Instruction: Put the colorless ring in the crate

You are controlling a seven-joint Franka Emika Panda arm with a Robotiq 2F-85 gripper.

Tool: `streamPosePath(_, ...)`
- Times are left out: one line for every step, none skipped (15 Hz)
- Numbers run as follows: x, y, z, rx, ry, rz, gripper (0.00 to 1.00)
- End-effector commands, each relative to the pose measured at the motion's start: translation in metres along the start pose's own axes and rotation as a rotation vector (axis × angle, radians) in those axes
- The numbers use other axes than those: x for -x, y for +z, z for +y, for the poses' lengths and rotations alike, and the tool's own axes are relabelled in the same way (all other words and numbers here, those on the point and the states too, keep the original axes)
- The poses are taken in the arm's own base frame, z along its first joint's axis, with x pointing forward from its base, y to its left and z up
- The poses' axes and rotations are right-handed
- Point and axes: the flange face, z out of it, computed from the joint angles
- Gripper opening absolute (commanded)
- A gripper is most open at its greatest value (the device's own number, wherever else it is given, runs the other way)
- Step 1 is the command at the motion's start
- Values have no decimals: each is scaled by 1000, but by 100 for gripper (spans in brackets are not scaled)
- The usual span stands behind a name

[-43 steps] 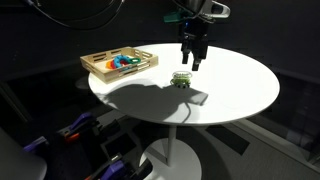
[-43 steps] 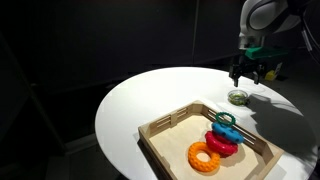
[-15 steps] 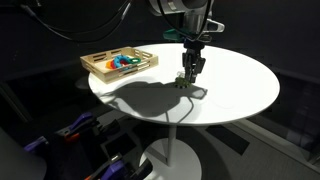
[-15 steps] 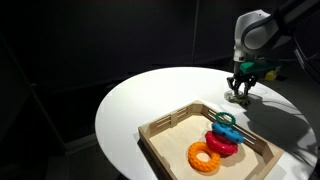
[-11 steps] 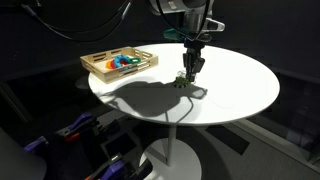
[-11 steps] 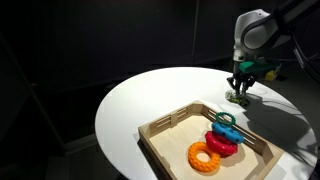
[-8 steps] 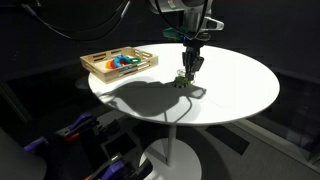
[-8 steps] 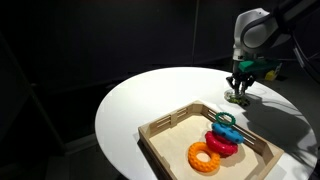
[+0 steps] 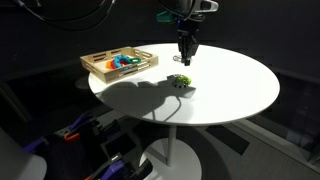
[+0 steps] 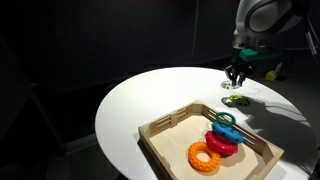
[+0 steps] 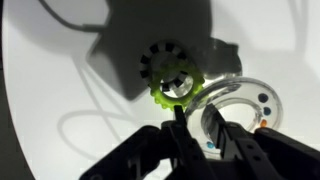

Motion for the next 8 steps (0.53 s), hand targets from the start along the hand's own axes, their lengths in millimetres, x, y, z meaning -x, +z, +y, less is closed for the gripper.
streamPosePath(14, -22, 5, -15, -21, -4, 8)
streamPosePath(15, -25, 6, -14, -21, -8, 8)
streamPosePath(6, -15, 0, -5, -8, 4, 27)
streamPosePath(7, -18, 0, -5, -9, 3, 27)
streamPosePath(8, -19, 1, -5, -9, 3, 27)
streamPosePath(9, -19, 1, -5, -9, 2, 27)
streamPosePath(9, -18, 1, -5, -9, 1, 27)
streamPosePath(10, -18, 1, -4, -9, -1, 27)
